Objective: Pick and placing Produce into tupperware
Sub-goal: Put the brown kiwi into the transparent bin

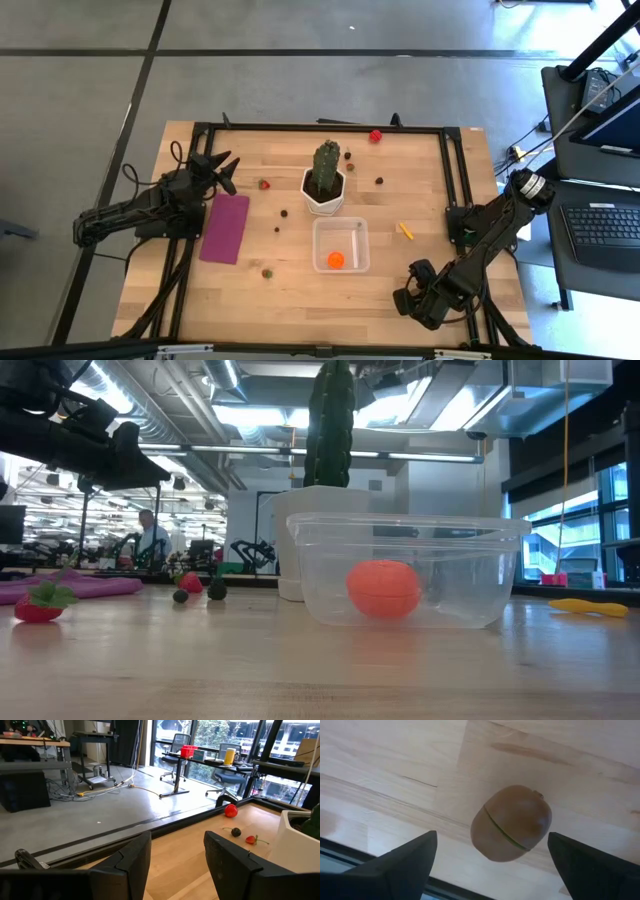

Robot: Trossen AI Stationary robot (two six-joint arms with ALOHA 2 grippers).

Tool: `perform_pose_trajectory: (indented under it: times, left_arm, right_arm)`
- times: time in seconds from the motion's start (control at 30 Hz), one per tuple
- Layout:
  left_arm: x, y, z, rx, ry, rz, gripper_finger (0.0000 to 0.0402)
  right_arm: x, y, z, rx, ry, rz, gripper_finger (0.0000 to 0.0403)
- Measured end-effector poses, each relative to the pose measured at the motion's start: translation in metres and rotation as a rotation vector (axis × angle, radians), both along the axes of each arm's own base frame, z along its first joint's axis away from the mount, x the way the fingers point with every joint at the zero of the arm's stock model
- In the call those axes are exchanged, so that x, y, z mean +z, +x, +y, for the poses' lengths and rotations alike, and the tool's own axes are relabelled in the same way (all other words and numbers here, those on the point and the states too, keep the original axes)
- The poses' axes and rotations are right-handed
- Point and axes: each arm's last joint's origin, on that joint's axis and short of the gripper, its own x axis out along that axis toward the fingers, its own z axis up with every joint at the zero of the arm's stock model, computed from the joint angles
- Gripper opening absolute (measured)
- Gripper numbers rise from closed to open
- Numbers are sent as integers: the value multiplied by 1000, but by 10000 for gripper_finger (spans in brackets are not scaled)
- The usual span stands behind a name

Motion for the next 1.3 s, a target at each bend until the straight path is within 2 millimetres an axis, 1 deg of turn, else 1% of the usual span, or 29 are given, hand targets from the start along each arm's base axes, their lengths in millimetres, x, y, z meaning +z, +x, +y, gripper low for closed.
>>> perform_pose_trajectory:
  times: [0.4, 0.47, 0.67, 0.87, 1.0, 1.17, 1.3]
  left_arm:
    - [0, 0, 0, 0, 0, 0, 176]
    - [0, 0, 0, 0, 0, 0, 176]
    - [0, 0, 0, 0, 0, 0, 176]
    - [0, 0, 0, 0, 0, 0, 176]
    - [0, 0, 0, 0, 0, 0, 176]
    - [0, 0, 0, 0, 0, 0, 176]
    - [0, 0, 0, 0, 0, 0, 176]
  right_arm:
    - [-1, -1, -1, -9, 2, 31, 379]
    - [-4, -1, 0, -27, -5, 42, 379]
    - [-24, 3, 6, -27, -43, 90, 379]
    - [-36, 5, 8, -29, -68, 129, 379]
    - [-41, 5, 9, -50, -75, 142, 379]
    - [-43, 5, 9, -52, -76, 145, 379]
    - [-43, 5, 9, -52, -78, 147, 365]
